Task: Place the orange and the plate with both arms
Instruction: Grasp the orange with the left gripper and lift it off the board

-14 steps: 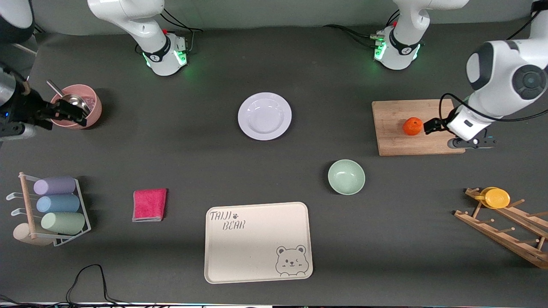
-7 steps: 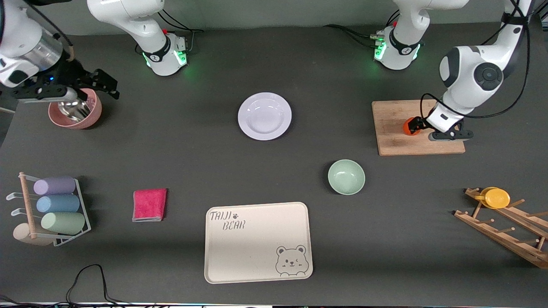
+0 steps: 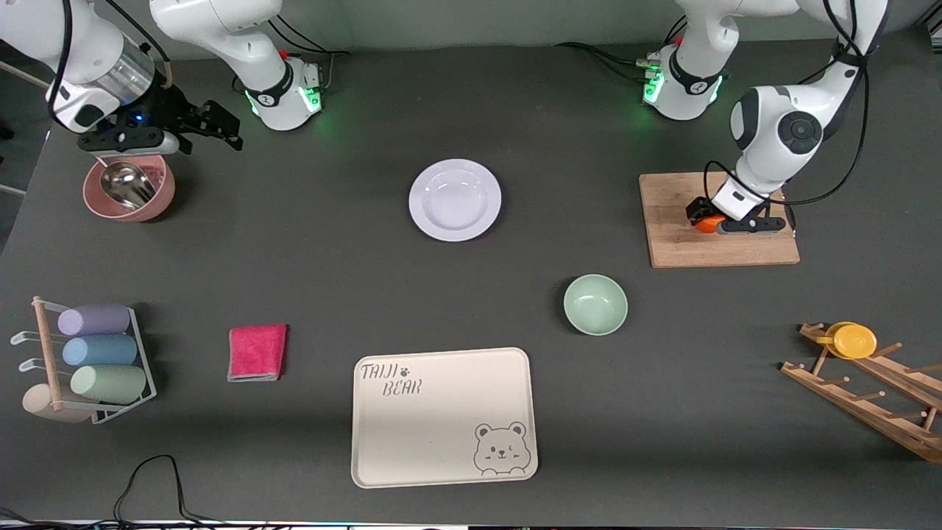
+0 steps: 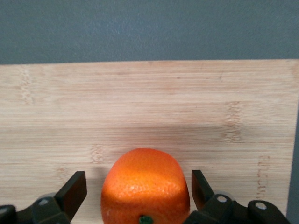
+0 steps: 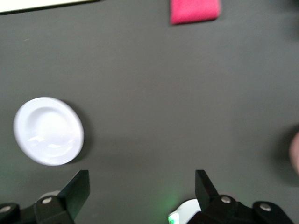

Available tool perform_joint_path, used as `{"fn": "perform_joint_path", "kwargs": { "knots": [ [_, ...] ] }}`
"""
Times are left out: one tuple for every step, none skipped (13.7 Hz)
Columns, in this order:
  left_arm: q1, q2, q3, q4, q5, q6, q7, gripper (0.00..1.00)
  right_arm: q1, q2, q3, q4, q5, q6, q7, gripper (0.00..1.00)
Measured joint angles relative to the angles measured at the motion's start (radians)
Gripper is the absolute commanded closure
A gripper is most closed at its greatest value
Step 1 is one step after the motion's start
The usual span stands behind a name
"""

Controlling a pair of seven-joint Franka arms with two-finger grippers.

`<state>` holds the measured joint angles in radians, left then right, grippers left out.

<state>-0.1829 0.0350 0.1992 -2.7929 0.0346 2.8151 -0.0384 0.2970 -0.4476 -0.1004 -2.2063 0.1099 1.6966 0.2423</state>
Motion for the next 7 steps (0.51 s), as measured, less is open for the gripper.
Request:
{"fn": "perform_joint_path", "kwargs": {
  "knots": [
    [0.000,0.006,0.000,0.000,0.000,0.003,-0.001,0.06,0.000,0.000,-0.002,-0.014,0.034,0.007,0.000,0.00],
    [0.000,0.007,0.000,0.000,0.000,0.003,-0.003,0.28,0.000,0.000,-0.006,-0.033,0.076,0.017,-0.011,0.00],
    [0.000,0.007,0.000,0.001,0.000,0.003,-0.005,0.58,0.000,0.000,-0.014,-0.056,0.122,0.030,-0.043,0.00],
    [0.000,0.007,-0.001,0.001,0.000,0.003,-0.007,0.83,0.000,0.000,-0.030,-0.084,0.169,0.045,-0.092,0.00],
    [0.000,0.007,-0.001,0.001,0.000,0.003,-0.008,1.00,0.001,0.001,-0.052,-0.118,0.211,0.069,-0.144,0.00],
    [0.000,0.004,-0.001,0.002,0.000,0.000,-0.009,1.00,0.001,0.001,-0.077,-0.156,0.256,0.098,-0.195,0.00],
    [0.000,-0.001,-0.001,0.003,0.000,-0.013,-0.009,1.00,0.001,0.003,-0.101,-0.200,0.313,0.130,-0.249,0.00]
  ]
}}
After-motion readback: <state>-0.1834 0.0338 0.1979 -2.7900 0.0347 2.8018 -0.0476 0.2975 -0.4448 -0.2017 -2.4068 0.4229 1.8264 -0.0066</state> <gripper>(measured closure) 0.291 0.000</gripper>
